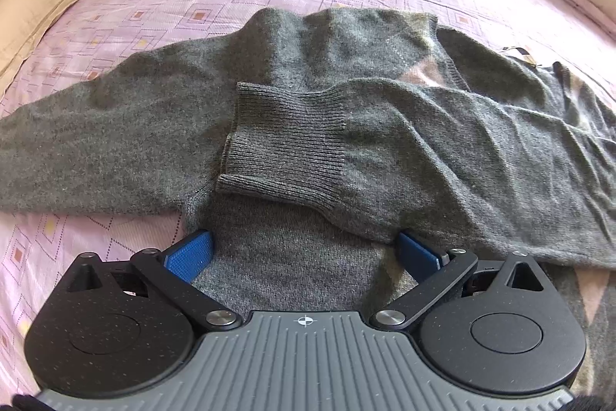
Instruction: Fold small clothes
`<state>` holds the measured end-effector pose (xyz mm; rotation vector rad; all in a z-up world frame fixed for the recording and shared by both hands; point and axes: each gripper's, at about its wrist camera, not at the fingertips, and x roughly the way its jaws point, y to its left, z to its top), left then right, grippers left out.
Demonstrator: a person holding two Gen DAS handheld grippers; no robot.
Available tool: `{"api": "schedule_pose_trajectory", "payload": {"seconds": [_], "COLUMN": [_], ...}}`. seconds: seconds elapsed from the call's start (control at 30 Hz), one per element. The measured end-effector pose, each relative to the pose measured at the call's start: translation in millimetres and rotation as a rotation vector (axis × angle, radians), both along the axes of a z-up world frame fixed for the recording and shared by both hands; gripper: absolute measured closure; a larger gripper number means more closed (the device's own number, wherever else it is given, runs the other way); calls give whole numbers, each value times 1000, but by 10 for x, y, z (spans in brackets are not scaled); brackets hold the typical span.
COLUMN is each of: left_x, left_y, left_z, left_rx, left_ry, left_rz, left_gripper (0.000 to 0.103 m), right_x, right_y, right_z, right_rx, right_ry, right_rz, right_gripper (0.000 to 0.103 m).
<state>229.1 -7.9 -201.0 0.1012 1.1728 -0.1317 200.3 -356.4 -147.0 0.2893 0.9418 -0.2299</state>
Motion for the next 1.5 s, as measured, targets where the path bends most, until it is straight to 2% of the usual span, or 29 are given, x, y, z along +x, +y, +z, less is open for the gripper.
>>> {"api": "schedule_pose_trajectory", "payload": {"seconds": [0.17, 0.23, 0.47, 0.63, 0.77, 1.0, 1.17, 1.23, 1.3, 1.43, 1.5], "left_x": [-57, -131, -303, -199, -21, 233, 392, 444, 490, 541, 574], "left_y": [256, 450, 1504, 2354, 2906, 3554, 3820, 3871, 3914, 3943, 3940], "left_z": [121, 196, 390, 511, 551, 524, 391, 313, 228, 131, 107], "left_rx": [-157, -172, -114, -33, 2, 20, -25, -44, -68, -136, -151], "left_ry": [14, 7, -37, -78, -105, -150, -150, -133, -110, -81, -87], "left_rz": [6, 43, 165, 221, 263, 325, 347, 352, 364, 391, 401], "left_gripper": [0, 0, 0, 0, 0, 1, 2, 18, 21, 38, 38], "right_x": [-357, -459, -688, -701, -661, -616, -520, -474, -428, -357, -341], "right_y": [435, 627, 1325, 1800, 2133, 2566, 2810, 2888, 2957, 3062, 3082], "right_z": [223, 257, 303, 356, 393, 485, 486, 475, 470, 491, 503], "right_rx": [36, 48, 127, 150, 134, 99, 72, 69, 67, 47, 43], "right_ry": [-14, -1, 17, 9, 12, 15, 31, 40, 48, 48, 46], "right_rz": [76, 120, 206, 238, 262, 299, 331, 344, 359, 390, 400], "right_gripper": [0, 0, 0, 0, 0, 0, 0, 0, 0, 0, 0]}}
